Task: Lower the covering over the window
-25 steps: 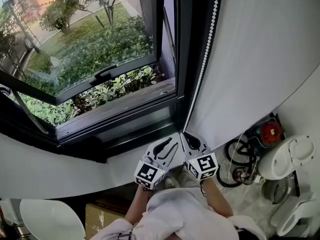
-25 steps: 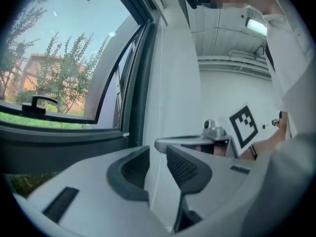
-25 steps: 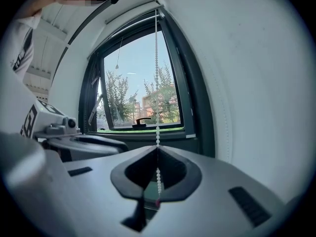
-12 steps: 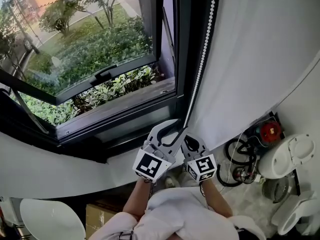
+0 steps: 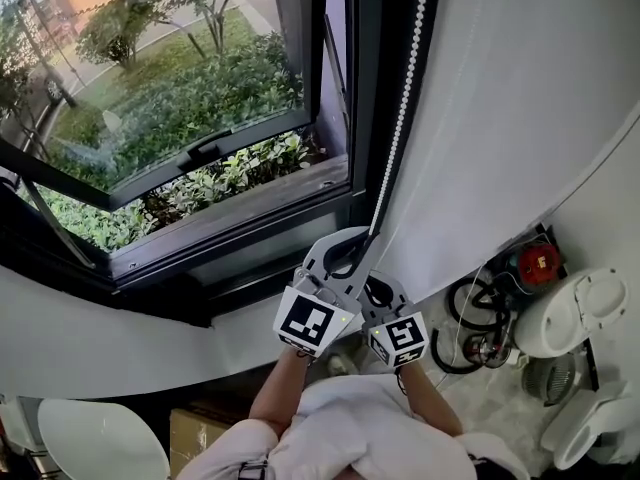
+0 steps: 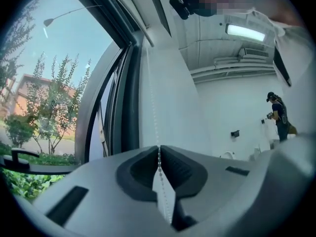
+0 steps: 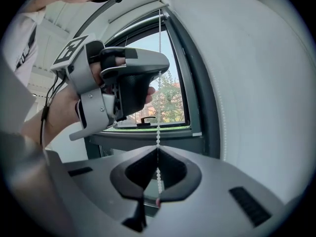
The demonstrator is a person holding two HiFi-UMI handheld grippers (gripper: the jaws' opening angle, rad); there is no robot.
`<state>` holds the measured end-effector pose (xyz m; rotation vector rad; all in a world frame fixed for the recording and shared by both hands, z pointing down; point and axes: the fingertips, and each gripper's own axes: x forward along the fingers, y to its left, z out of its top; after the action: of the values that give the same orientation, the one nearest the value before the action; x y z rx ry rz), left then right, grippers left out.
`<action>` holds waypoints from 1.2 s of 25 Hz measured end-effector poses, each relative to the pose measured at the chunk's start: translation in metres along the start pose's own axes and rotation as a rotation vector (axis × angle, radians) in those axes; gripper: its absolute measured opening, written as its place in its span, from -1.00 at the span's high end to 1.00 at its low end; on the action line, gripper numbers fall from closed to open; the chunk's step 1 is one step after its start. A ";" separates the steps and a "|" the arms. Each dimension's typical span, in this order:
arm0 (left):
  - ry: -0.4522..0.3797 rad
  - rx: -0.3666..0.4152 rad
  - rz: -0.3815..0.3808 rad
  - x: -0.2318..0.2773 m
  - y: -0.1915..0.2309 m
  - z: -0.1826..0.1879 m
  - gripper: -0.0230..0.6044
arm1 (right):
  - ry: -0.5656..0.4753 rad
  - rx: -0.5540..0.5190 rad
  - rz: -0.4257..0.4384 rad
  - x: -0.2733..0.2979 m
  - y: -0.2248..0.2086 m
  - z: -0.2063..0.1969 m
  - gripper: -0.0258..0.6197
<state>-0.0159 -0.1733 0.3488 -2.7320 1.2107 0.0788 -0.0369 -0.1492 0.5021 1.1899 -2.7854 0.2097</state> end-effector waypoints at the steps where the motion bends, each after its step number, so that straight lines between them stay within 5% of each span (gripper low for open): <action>1: 0.013 0.003 0.008 -0.001 0.000 -0.005 0.86 | 0.017 0.002 0.005 0.001 0.001 -0.004 0.93; 13: 0.069 -0.032 0.059 -0.006 -0.001 -0.045 0.86 | 0.138 -0.056 -0.005 -0.010 0.002 -0.032 0.83; 18: 0.122 -0.045 0.050 -0.006 -0.006 -0.066 0.86 | 0.108 -0.068 0.019 -0.026 0.006 -0.011 0.63; 30: 0.180 -0.072 0.066 -0.012 -0.007 -0.107 0.86 | -0.056 -0.089 -0.041 -0.055 -0.010 0.068 0.62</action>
<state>-0.0202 -0.1771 0.4566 -2.8115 1.3697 -0.1212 0.0054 -0.1284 0.4277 1.2491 -2.7817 0.0497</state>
